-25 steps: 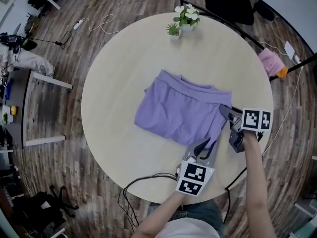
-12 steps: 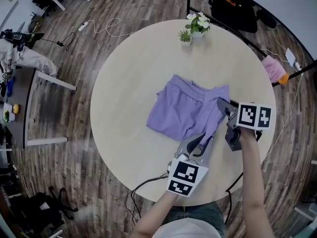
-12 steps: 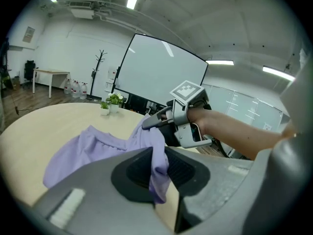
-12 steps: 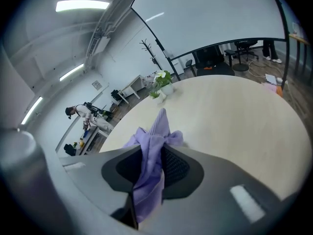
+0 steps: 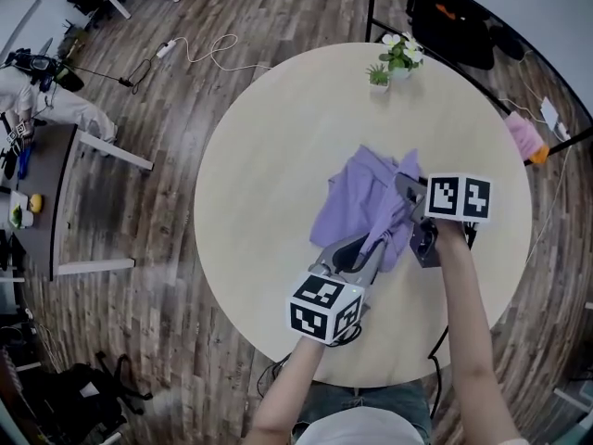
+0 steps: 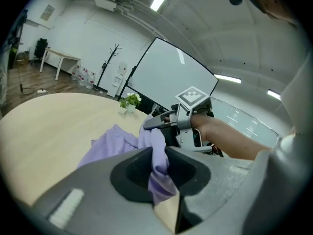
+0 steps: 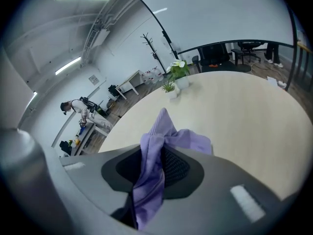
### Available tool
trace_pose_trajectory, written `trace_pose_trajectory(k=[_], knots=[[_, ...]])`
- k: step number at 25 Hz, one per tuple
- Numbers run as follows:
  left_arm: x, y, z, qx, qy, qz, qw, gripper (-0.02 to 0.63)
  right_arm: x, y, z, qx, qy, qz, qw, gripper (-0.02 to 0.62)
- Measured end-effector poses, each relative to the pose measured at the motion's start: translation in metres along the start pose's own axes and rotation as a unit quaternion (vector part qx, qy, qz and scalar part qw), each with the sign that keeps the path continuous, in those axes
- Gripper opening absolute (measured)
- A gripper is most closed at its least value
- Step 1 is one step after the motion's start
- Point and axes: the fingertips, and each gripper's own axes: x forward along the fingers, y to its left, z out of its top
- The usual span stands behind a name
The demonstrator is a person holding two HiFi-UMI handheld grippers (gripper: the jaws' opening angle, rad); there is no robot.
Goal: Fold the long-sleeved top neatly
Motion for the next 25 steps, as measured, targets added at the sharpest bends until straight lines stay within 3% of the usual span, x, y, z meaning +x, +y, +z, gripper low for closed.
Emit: trace_pose_trajectory(k=[8, 14, 19, 25], knots=[[-0.011, 0.056, -0.008, -0.068, 0.004, 0.0, 0.9977, 0.089, 0.05, 0.01, -0.014, 0.002, 0.029, -0.041, 0.999, 0.123], [-0.023, 0.084, -0.019, -0.108, 0.004, 0.002, 0.9941, 0.099, 0.067, 0.017, -0.016, 0.012, 0.02, -0.051, 0.998, 0.15], [-0.034, 0.105, -0.033, -0.151, 0.003, 0.008, 0.9885, 0.097, 0.078, 0.038, -0.015, -0.007, 0.012, -0.035, 0.999, 0.218], [-0.042, 0.138, -0.062, -0.204, 0.022, 0.03, 0.9782, 0.099, 0.087, 0.066, -0.013, -0.031, -0.002, 0.027, 0.999, 0.323]])
